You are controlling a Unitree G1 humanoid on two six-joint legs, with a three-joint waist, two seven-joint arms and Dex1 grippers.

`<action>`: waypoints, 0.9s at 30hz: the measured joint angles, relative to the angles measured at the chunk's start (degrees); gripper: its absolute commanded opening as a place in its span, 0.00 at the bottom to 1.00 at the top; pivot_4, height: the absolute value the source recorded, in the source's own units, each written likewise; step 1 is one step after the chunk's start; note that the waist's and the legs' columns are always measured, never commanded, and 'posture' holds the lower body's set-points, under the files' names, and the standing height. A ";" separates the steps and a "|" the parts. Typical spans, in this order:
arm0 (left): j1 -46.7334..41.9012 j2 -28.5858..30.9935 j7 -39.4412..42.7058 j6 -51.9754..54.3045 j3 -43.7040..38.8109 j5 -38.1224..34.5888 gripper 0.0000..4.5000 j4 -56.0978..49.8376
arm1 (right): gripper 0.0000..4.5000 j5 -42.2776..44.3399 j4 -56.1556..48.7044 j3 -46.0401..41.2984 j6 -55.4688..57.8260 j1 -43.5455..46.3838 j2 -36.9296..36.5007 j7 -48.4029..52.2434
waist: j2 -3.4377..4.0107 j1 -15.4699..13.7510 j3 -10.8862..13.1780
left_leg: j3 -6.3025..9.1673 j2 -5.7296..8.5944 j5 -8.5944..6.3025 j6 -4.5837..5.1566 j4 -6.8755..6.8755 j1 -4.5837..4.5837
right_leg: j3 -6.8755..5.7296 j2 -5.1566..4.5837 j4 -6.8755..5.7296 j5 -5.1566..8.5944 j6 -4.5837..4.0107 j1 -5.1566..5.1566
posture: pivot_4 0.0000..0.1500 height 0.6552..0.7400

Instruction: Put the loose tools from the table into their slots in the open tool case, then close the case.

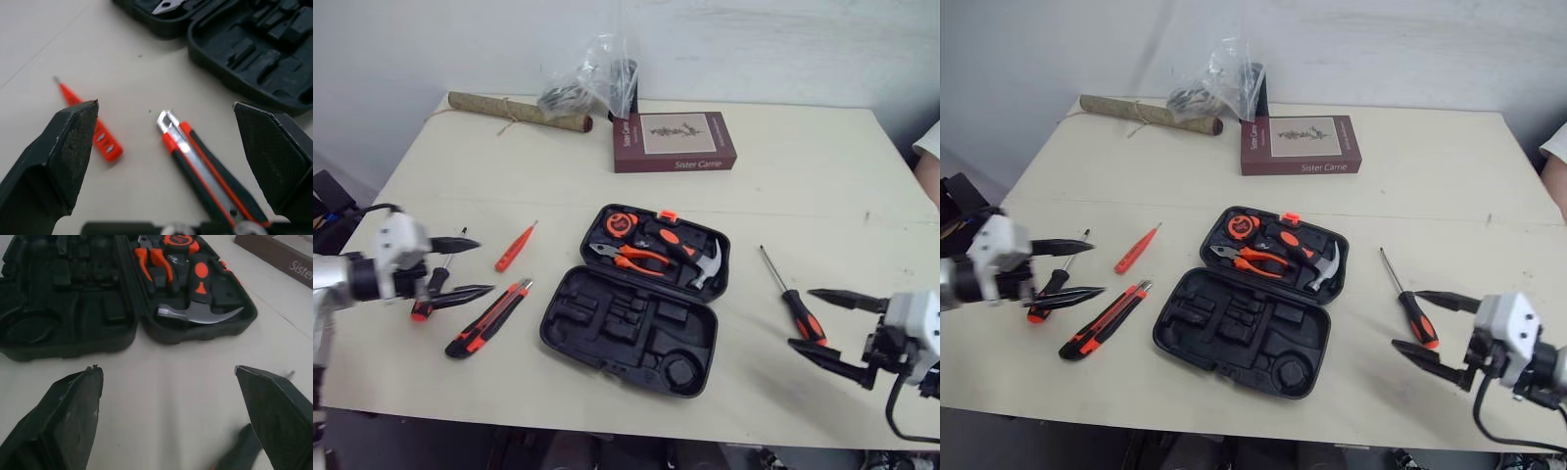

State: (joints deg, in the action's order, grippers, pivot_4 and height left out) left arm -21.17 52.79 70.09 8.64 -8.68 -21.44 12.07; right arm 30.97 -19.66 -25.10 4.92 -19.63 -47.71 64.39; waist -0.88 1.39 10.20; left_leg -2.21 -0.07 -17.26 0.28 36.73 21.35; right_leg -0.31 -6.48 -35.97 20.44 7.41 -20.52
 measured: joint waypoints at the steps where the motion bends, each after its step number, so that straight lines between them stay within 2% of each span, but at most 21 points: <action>1: -1.48 -1.10 -0.49 -0.19 1.78 1.40 1.00 0.19 | 0.88 -1.20 -0.48 1.12 -0.25 0.08 0.84 -0.68 | 0.00 0.06 0.00 | 0.00 -0.03 -0.02 -0.07 0.17 0.05 | 0.01 0.03 -0.03 0.00 0.00 -0.01 | 1.00 1.00; 4: -7.50 -5.14 -3.50 -1.30 6.71 6.19 0.83 3.09 | 0.59 -6.25 -0.11 5.40 -1.42 1.36 2.33 -3.42 | -0.01 0.21 0.01 | -0.09 -0.03 -0.06 -0.06 0.44 0.13 | 0.02 0.19 -0.05 -0.05 0.10 -0.01 | 1.00 1.00; 9: -13.18 -10.79 -10.46 -0.93 10.20 11.91 0.30 6.88 | 0.01 -14.73 1.79 13.28 -2.59 5.25 4.14 -7.70 | -0.04 0.12 0.00 | -0.10 0.00 -0.05 -0.03 0.49 0.15 | 0.01 0.20 -0.05 -0.07 0.13 -0.02 | 1.00 1.00; 11: -13.98 -12.59 -11.43 -0.77 12.44 13.85 0.08 6.80 | 0.00 -18.11 1.85 16.51 -2.29 7.27 5.51 -10.53 | -0.04 0.10 0.00 | -0.09 -0.02 -0.05 -0.05 0.50 0.18 | 0.00 0.20 -0.08 -0.07 0.13 -0.05 | 1.00 1.00; 12: -13.98 -12.84 -11.35 -0.52 13.51 14.59 0.01 6.80 | 0.00 -19.30 1.85 17.70 -2.03 8.02 5.82 -11.58 | -0.04 0.17 0.00 | -0.10 -0.02 -0.04 -0.05 0.50 0.18 | 0.00 0.21 -0.10 -0.07 0.13 -0.06 | 1.00 1.00; 17: -13.86 -13.41 -10.84 1.62 15.09 15.76 0.01 6.73 | 0.00 -23.25 2.10 21.96 1.51 11.83 5.93 -15.15 | -0.05 0.13 0.00 | -0.09 -0.04 -0.03 -0.05 0.60 0.20 | -0.03 0.18 -0.09 -0.06 0.13 -0.06 | 1.00 1.00; 27: -11.77 -15.64 -9.74 5.34 16.45 15.74 0.01 4.01 | 0.00 -24.49 3.30 25.92 5.20 17.58 6.87 -17.17 | -0.05 0.03 0.00 | -0.05 -0.04 -0.04 -0.04 0.59 0.21 | -0.06 0.15 -0.10 -0.07 0.13 -0.01 | 1.00 1.00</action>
State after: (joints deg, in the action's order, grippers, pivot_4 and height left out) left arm -32.95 37.14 60.35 13.98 7.77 -5.70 16.08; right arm 6.48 -16.36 0.82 10.12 -2.05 -40.84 47.22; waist -0.93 1.43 10.20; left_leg -2.26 -0.11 -17.30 0.24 37.32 21.56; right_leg -0.37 -6.33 -36.06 20.38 7.54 -20.53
